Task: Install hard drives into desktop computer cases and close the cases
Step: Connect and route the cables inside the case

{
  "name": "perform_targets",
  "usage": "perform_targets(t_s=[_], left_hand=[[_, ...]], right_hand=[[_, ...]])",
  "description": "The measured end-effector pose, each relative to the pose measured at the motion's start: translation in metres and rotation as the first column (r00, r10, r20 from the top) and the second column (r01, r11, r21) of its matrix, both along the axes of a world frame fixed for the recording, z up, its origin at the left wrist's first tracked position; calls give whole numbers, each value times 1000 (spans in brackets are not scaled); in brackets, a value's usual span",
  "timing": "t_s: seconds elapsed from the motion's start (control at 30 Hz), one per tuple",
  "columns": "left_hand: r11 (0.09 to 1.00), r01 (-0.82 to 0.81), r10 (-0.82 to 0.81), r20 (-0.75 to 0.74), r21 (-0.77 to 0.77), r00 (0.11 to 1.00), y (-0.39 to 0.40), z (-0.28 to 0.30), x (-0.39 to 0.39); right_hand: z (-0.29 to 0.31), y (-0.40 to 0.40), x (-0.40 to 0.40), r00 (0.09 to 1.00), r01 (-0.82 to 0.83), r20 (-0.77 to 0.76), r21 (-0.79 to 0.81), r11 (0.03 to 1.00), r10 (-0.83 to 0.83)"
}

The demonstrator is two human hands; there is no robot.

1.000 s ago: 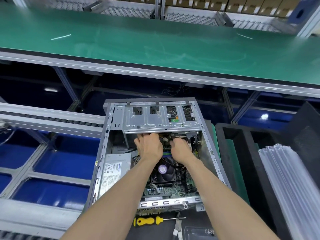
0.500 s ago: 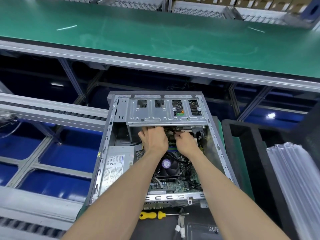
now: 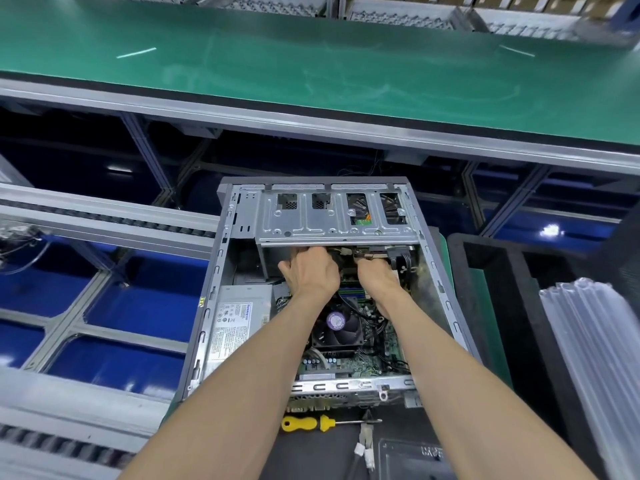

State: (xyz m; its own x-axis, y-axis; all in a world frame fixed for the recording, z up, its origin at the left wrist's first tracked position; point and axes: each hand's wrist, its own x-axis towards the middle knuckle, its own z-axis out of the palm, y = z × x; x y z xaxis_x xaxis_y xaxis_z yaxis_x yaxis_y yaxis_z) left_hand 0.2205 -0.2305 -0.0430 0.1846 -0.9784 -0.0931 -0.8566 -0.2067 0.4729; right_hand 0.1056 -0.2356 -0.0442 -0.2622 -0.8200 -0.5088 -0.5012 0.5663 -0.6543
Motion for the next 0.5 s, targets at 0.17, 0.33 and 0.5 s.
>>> perform_targets(t_s=[0.17,0.33,0.5], left_hand=[[1000,-10,12,-67,27,998,-2,2,0],[998,-33,39,-122,49,992,-2,4,-2],[997,-78,78,-8,0,997,6,6,-1]], right_hand=[[-1,4,-3,993,-2,120,24,1000,-1],[-2,4,-5,982,-15,187,4,1000,14],[-9,4,-4,998,54,12,-14,998,-54]])
